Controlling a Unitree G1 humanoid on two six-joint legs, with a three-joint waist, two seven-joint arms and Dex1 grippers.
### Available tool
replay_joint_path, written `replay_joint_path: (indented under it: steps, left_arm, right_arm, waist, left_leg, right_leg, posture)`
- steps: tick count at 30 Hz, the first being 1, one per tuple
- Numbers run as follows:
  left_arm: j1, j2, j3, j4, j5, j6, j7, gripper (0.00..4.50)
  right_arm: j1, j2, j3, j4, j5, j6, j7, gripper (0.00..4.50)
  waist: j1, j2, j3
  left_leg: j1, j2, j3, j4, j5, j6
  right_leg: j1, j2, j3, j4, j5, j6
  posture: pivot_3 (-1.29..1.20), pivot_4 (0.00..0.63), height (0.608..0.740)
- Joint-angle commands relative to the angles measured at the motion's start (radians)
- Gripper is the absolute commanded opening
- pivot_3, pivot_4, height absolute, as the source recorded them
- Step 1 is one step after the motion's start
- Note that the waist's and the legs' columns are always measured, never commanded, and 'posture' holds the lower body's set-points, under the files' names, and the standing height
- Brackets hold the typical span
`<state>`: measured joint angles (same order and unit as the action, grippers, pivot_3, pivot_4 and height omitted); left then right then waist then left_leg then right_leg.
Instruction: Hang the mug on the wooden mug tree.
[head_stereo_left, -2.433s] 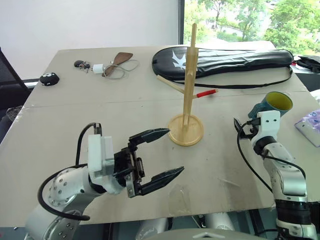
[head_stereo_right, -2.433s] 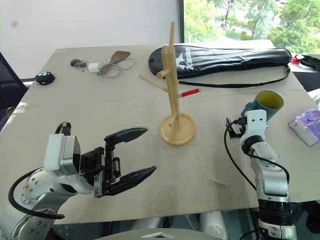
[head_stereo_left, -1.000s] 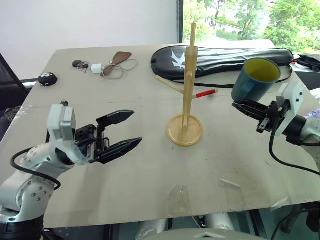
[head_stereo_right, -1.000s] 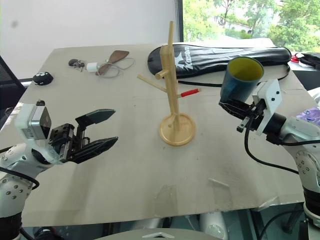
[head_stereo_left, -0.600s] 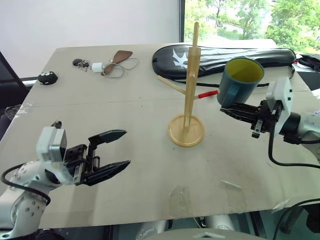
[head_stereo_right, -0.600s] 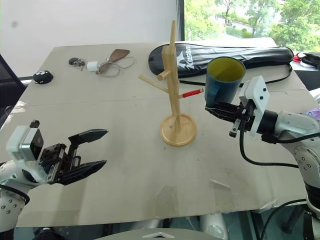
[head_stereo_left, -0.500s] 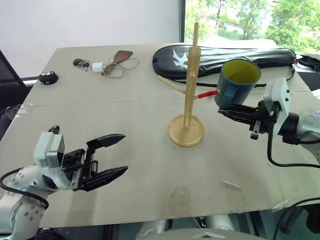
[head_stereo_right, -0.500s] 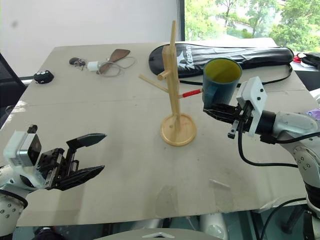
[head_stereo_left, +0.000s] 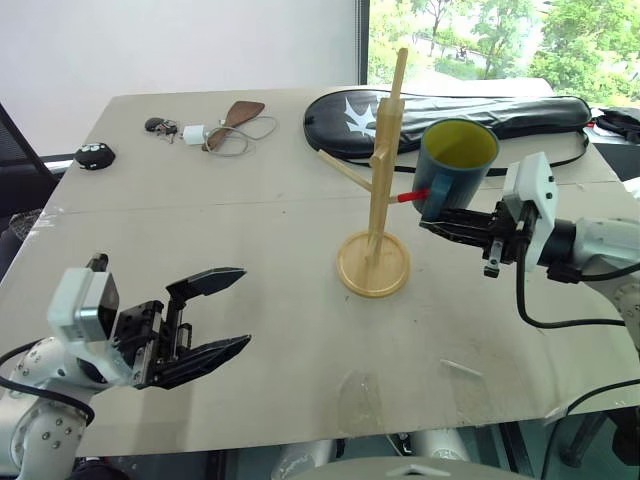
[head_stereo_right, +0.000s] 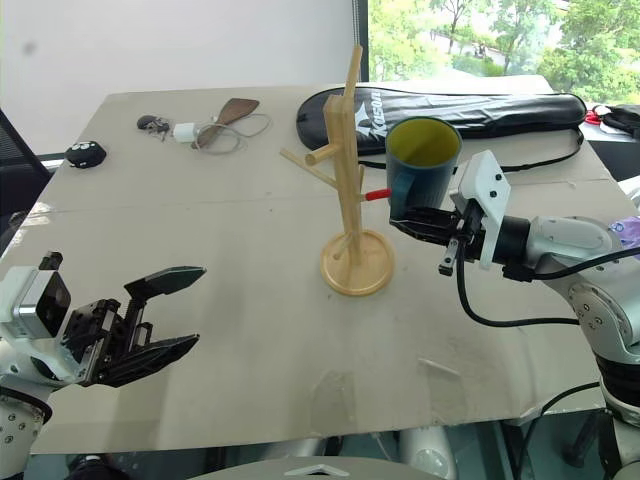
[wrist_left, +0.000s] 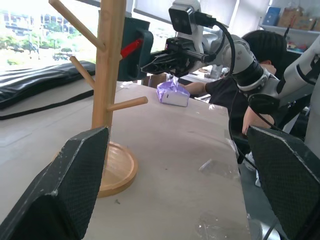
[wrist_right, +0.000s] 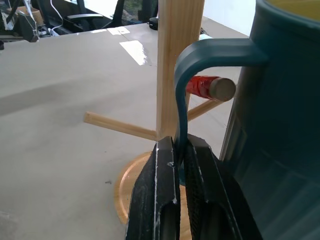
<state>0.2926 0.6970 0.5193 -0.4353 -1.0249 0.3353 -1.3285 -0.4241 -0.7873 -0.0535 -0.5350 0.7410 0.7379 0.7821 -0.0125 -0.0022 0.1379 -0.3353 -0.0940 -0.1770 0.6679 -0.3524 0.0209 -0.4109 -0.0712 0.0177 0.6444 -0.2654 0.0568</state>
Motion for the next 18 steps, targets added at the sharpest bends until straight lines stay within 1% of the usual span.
replay_joint_path:
  steps: [1, 6, 8, 9, 11, 13, 14, 18]
  left_arm:
    - [0.026, -0.024, 0.047, 0.007, -0.020, -0.023, -0.026, 4.50]
    - [0.042, -0.049, 0.057, 0.027, -0.003, -0.052, -0.062, 4.50]
    - [0.043, -0.059, 0.058, 0.030, 0.000, -0.061, -0.066, 4.50]
    - [0.044, -0.061, 0.058, 0.031, 0.000, -0.064, -0.067, 4.50]
    - [0.046, -0.066, 0.061, 0.030, -0.001, -0.068, -0.065, 4.50]
    - [0.047, -0.067, 0.061, 0.030, -0.004, -0.070, -0.062, 4.50]
    - [0.046, -0.074, 0.058, 0.028, -0.003, -0.074, -0.054, 4.50]
    - [0.049, -0.100, 0.031, 0.015, 0.027, -0.081, -0.002, 4.50]
  right_arm:
    - [-0.025, 0.007, 0.012, -0.016, -0.024, -0.030, 0.011, 0.12]
    - [-0.044, 0.025, 0.072, 0.010, -0.090, -0.042, 0.001, 0.12]
    - [-0.059, 0.044, 0.075, 0.025, -0.100, -0.034, -0.020, 0.51]
    - [-0.063, 0.049, 0.073, 0.028, -0.099, -0.029, -0.022, 0.82]
    - [-0.056, 0.043, 0.046, 0.007, -0.091, -0.025, -0.023, 1.68]
    - [-0.043, 0.033, 0.020, -0.013, -0.075, -0.020, -0.022, 2.71]
    - [-0.018, 0.027, -0.019, -0.036, -0.049, -0.022, -0.017, 3.22]
    - [0.077, 0.010, -0.163, -0.117, 0.078, -0.004, -0.011, 3.22]
  waist:
    - [-0.001, 0.000, 0.000]
    - [0.000, 0.000, 0.000]
    - [0.000, 0.000, 0.000]
    - [0.000, 0.000, 0.000]
    - [0.001, 0.000, 0.000]
    - [0.002, 0.000, 0.000]
    - [0.002, 0.000, 0.000]
    - [0.004, 0.000, 0.000]
  left_leg:
    - [0.000, 0.000, 0.000, 0.000, 0.000, 0.000]
    - [0.000, 0.000, 0.000, 0.000, 0.000, 0.000]
    - [0.000, 0.000, 0.000, 0.000, 0.000, 0.000]
    - [0.000, 0.000, 0.000, 0.000, 0.000, 0.000]
    - [0.000, 0.000, 0.000, 0.000, 0.000, 0.000]
    - [0.000, 0.000, 0.000, 0.000, 0.000, 0.000]
    - [-0.001, 0.000, 0.000, 0.000, 0.000, 0.000]
    - [-0.002, 0.000, -0.002, 0.001, 0.000, 0.000]
  right_leg:
    - [0.000, 0.000, 0.000, 0.000, 0.000, 0.000]
    - [0.000, 0.000, 0.000, 0.000, 0.000, 0.000]
    - [0.000, 0.000, 0.000, 0.000, 0.000, 0.000]
    - [0.000, 0.000, 0.000, 0.000, 0.000, 0.000]
    - [0.000, 0.000, 0.000, 0.000, 0.000, 0.000]
    - [0.000, 0.000, 0.000, 0.000, 0.000, 0.000]
    - [0.000, 0.000, 0.000, 0.000, 0.000, 0.000]
    - [-0.001, 0.000, 0.000, 0.000, 0.000, 0.000]
  posture:
    - [0.00, 0.150, 0.740]
    - [0.00, 0.150, 0.740]
    - [0.00, 0.150, 0.740]
    - [0.00, 0.150, 0.740]
    - [0.00, 0.150, 0.740]
    - [0.00, 0.150, 0.740]
    - [0.00, 0.150, 0.740]
    - [0.00, 0.150, 0.740]
